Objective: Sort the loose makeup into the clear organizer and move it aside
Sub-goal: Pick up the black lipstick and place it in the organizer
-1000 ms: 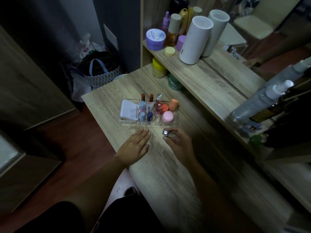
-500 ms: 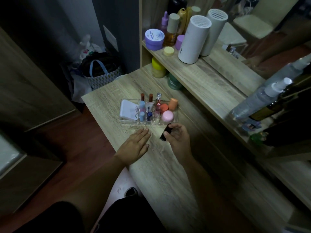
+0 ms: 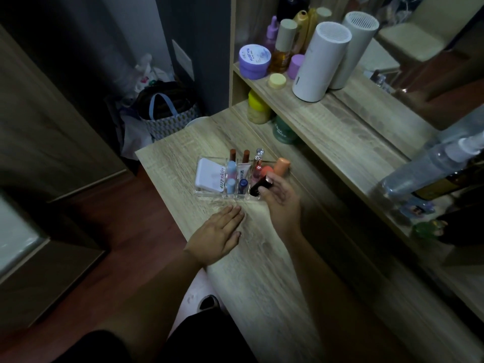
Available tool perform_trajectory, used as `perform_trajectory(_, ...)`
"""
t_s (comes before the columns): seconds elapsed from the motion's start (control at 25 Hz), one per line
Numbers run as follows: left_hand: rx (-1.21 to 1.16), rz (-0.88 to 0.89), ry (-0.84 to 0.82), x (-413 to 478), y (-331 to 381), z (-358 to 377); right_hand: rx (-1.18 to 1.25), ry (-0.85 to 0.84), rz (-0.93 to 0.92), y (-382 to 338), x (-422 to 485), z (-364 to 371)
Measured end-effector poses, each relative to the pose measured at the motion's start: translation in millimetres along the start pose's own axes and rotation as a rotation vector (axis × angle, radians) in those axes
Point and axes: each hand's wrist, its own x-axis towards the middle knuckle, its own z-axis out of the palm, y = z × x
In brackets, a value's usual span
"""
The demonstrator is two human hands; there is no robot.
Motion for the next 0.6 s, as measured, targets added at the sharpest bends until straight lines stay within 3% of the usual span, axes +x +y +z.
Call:
perform_trajectory(0.4,0.0,0.009,0.028,-0.1,-1.2,1.3,-0.198,0.036,-0.135,17.5,3.6,9.4)
perform_trajectory(0.6,-0.003,0.009,0.032,-0.5,-1.5,2.6,-0.237,0.076,-0.089,21.4,4.4,12.9)
